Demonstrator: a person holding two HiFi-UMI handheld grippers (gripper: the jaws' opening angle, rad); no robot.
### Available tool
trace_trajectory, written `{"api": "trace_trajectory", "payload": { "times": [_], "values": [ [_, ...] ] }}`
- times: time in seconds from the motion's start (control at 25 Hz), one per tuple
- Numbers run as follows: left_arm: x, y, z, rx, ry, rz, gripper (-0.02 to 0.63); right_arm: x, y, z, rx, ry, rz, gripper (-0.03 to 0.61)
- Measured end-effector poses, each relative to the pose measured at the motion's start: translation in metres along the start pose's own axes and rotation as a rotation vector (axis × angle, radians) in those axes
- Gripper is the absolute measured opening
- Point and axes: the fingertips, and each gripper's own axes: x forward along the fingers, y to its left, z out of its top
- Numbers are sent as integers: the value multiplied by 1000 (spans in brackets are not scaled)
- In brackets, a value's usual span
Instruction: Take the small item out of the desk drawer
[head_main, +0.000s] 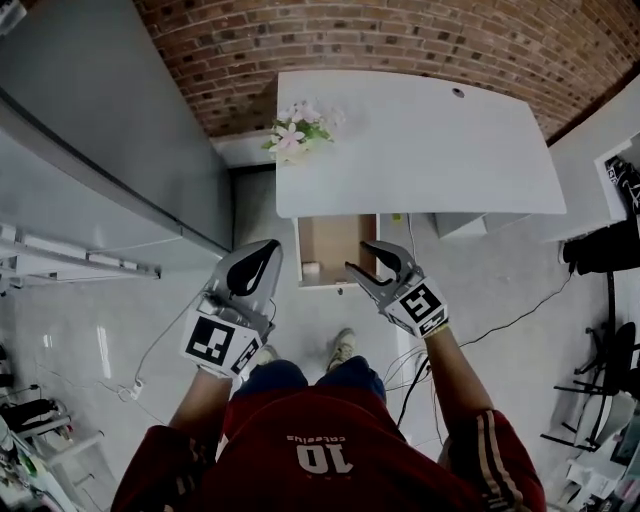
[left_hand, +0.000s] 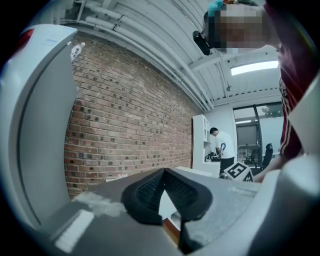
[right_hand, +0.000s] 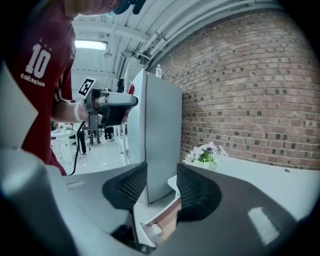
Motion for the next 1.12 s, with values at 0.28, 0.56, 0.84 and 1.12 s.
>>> {"api": "trace_trajectory", "payload": {
  "times": [0.28, 0.56, 0.84, 1.12],
  "values": [
    [15, 19, -43, 0, 12, 14, 3, 44, -6, -84, 32, 101, 104, 175],
    [15, 28, -102, 15, 38, 7, 3, 97, 6, -185, -6, 236, 244, 175],
    [17, 42, -175, 7, 56, -12, 3, 156, 11, -279, -85, 348, 407, 175],
    [18, 60, -251, -2, 55, -4, 3, 197, 16, -370, -129, 460, 545, 175]
  ]
}}
